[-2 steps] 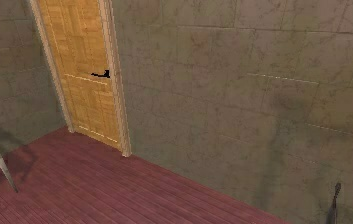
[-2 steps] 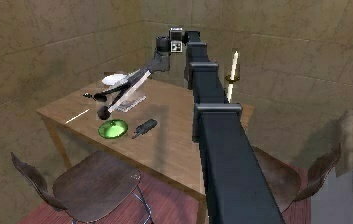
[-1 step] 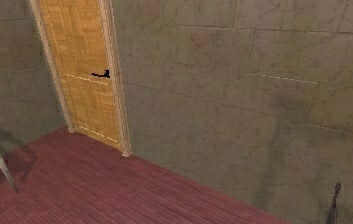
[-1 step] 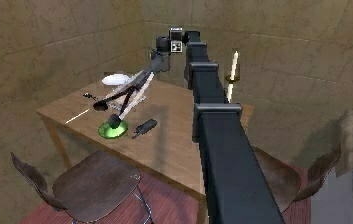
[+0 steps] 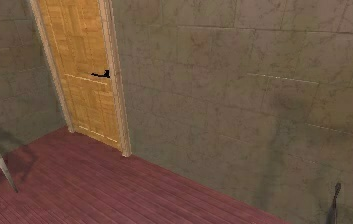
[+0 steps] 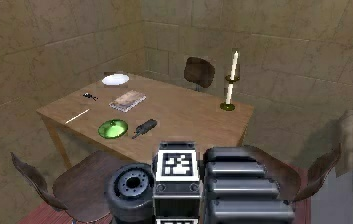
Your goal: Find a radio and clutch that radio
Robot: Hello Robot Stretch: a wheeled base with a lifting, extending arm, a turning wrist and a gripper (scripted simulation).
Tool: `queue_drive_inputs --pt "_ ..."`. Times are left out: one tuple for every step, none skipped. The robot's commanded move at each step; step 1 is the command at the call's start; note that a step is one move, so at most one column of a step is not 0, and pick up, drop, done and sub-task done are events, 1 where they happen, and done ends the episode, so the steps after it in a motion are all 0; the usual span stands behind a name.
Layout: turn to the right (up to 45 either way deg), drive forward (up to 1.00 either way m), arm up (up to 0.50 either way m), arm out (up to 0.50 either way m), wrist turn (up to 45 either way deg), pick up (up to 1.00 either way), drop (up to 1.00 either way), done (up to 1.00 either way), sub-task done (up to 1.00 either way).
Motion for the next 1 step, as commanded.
queue_drive_inputs --pt "45.0 0.00 0.00 0.00 0.0 0.00 0.00 0.00 0.00"
